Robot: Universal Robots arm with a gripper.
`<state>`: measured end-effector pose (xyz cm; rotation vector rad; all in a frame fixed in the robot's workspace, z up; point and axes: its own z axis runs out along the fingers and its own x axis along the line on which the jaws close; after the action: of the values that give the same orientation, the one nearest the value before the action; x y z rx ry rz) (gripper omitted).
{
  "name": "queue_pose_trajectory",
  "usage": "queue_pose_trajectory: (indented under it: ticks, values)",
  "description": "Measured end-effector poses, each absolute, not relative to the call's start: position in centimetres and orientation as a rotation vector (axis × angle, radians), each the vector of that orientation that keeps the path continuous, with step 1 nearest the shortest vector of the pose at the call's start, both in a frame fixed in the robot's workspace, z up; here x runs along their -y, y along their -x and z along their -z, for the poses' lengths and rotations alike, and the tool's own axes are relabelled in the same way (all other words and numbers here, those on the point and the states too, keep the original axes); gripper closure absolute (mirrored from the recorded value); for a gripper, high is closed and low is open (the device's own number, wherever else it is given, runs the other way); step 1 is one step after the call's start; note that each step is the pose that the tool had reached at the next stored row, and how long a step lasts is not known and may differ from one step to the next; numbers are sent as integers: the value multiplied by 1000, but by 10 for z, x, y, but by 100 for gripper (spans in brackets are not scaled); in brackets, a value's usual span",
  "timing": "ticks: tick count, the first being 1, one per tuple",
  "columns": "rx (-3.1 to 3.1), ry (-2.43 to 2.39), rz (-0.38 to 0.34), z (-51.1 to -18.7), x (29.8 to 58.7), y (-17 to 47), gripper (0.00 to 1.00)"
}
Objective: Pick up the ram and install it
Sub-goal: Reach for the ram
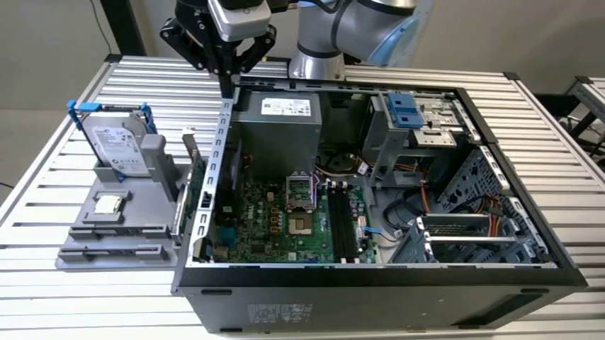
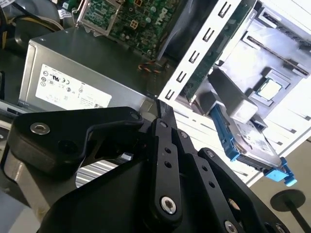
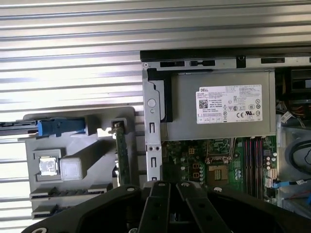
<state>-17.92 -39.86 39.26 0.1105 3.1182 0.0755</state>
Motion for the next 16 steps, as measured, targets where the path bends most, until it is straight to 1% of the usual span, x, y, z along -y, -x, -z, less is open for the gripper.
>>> queue_pose_trajectory:
  ticks: [16]
  values:
    - [-3119, -111, -75, -393, 397, 196, 100]
